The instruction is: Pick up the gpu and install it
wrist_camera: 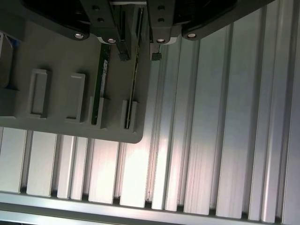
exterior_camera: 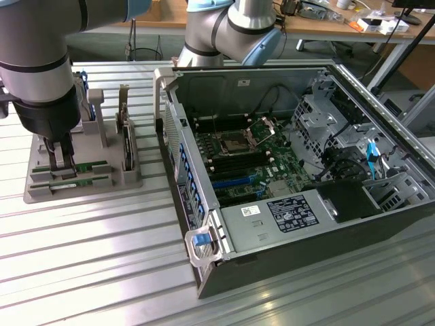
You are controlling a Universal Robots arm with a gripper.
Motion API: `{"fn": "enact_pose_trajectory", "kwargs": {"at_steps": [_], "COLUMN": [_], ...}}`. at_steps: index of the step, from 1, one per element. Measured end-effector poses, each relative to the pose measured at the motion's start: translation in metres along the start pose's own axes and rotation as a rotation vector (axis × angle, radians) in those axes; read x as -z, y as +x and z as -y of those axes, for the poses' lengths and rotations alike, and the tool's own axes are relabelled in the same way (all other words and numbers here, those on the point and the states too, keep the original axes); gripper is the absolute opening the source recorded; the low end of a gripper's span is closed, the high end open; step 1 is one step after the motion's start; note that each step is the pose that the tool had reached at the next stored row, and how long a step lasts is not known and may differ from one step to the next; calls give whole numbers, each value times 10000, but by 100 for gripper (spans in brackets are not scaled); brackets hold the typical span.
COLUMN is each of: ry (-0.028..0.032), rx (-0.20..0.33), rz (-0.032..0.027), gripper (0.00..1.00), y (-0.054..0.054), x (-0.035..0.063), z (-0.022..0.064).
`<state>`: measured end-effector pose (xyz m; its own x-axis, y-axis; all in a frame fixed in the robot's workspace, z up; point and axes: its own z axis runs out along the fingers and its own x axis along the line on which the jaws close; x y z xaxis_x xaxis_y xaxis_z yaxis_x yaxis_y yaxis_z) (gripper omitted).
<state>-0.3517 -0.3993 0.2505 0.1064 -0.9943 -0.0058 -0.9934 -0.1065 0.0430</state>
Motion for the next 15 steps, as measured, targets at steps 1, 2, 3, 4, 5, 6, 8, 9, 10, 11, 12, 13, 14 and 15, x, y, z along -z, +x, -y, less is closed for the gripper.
{"fn": "enact_pose_trajectory", "kwargs": {"at_steps": [1, 2, 3, 4, 5, 6, 8, 9, 10, 11, 12, 13, 14, 15], "ry": [0, 0, 0, 0, 1, 0, 0, 1, 0, 0, 0, 0, 0, 0], "rx": [-1, 0, -1, 0, 0, 0, 0, 0, 0, 0, 0, 0, 0, 0], "rz": [0, 0, 0, 0, 0, 0, 0, 0, 0, 0, 0, 0, 0, 0], "gripper": [30, 30, 30, 30, 30, 30, 30, 30, 30, 30, 30, 30, 30, 30], "y": [0, 0, 0, 0, 0, 0, 0, 0, 0, 0, 0, 0, 0, 0], "x": [-2, -3, -5, -7, -9, -13, -18, -20, -21, -23, -25, -27, -28, -31], "z": [0, 0, 0, 0, 0, 1, 1, 1, 1, 1, 1, 1, 1, 1]}}
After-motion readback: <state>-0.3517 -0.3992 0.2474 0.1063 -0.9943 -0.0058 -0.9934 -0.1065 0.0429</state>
